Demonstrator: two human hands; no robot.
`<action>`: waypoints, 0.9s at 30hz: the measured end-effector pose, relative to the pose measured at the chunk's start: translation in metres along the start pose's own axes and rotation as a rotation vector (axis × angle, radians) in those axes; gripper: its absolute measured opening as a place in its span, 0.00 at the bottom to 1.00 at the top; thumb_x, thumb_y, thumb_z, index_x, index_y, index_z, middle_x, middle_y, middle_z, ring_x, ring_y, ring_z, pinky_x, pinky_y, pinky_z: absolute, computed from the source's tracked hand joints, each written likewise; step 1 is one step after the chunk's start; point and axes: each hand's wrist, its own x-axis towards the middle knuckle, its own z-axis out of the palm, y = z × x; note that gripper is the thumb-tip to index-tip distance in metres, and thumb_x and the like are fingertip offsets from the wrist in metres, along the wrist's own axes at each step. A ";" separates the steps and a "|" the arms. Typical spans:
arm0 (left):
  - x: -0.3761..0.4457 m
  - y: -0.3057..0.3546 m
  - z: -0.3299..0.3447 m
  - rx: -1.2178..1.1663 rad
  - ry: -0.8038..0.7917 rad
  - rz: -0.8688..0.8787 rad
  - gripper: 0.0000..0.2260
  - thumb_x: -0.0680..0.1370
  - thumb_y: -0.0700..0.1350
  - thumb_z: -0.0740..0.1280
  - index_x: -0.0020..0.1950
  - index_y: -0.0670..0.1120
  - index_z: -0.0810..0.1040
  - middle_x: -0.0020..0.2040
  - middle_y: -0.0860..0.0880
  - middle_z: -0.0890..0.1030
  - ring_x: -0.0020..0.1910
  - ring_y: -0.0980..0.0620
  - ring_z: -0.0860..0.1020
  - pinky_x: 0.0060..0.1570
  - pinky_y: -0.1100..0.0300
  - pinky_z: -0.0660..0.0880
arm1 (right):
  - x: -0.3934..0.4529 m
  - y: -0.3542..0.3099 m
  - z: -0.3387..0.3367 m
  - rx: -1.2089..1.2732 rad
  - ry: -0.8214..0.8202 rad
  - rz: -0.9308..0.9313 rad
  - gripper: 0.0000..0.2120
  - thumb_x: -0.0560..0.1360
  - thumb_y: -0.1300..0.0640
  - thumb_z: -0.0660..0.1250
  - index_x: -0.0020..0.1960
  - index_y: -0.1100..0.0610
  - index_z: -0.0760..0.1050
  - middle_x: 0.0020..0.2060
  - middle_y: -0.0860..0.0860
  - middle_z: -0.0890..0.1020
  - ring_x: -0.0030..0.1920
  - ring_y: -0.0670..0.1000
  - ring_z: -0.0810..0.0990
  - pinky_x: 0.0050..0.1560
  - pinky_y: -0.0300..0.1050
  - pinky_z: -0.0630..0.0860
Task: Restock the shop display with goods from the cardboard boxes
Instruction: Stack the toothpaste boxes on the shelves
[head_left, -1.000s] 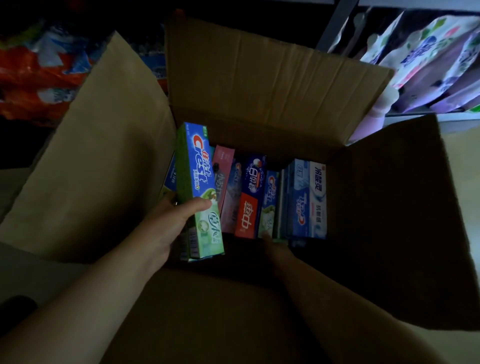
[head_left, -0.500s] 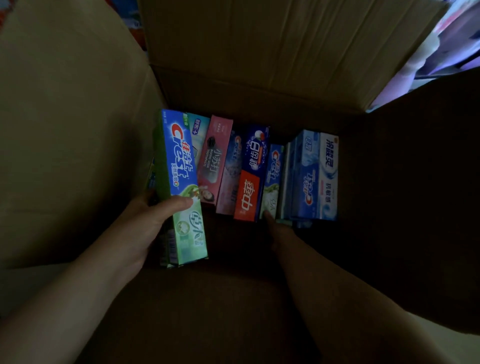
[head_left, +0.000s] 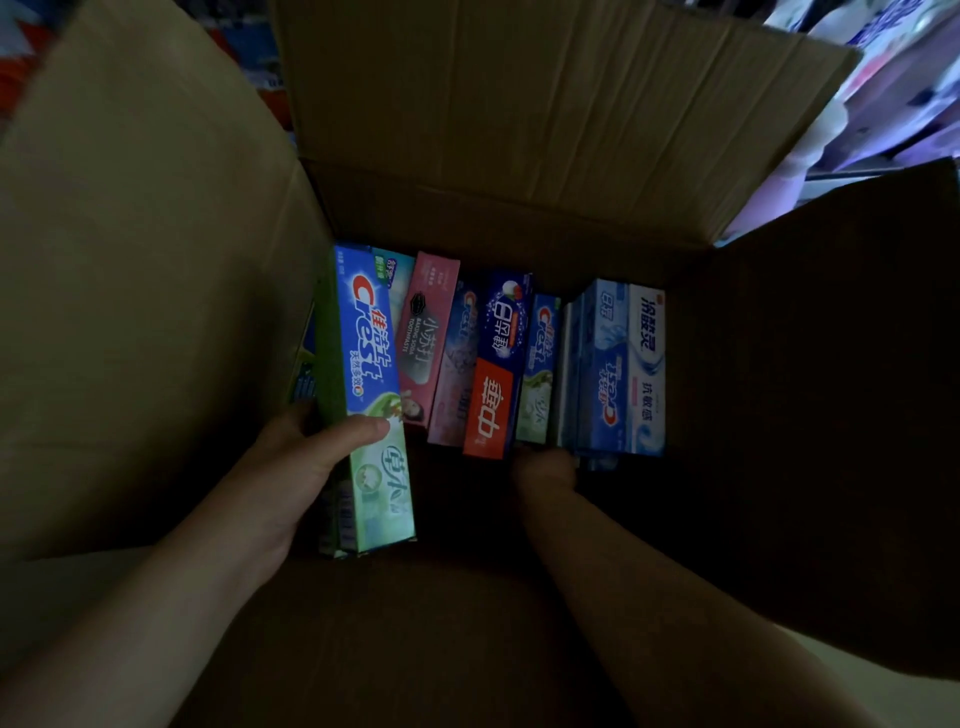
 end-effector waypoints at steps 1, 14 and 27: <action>-0.001 0.001 0.000 -0.002 -0.003 -0.002 0.07 0.72 0.43 0.72 0.45 0.52 0.77 0.33 0.59 0.83 0.43 0.55 0.80 0.39 0.60 0.71 | -0.003 -0.001 0.001 -0.035 0.003 0.000 0.17 0.82 0.61 0.57 0.69 0.65 0.68 0.65 0.61 0.74 0.65 0.59 0.73 0.60 0.45 0.71; -0.001 0.001 0.003 0.020 -0.008 -0.011 0.06 0.73 0.42 0.70 0.45 0.52 0.76 0.35 0.54 0.84 0.40 0.56 0.80 0.37 0.60 0.71 | -0.008 -0.004 -0.008 -0.104 -0.174 -0.136 0.19 0.79 0.60 0.63 0.69 0.55 0.64 0.58 0.58 0.76 0.52 0.55 0.76 0.55 0.53 0.77; -0.001 0.006 0.002 -0.084 -0.128 -0.075 0.23 0.61 0.42 0.76 0.54 0.50 0.78 0.49 0.47 0.84 0.50 0.48 0.81 0.46 0.54 0.75 | -0.100 -0.040 -0.041 0.218 -0.413 0.132 0.09 0.78 0.66 0.63 0.57 0.59 0.72 0.49 0.58 0.81 0.52 0.56 0.80 0.56 0.53 0.78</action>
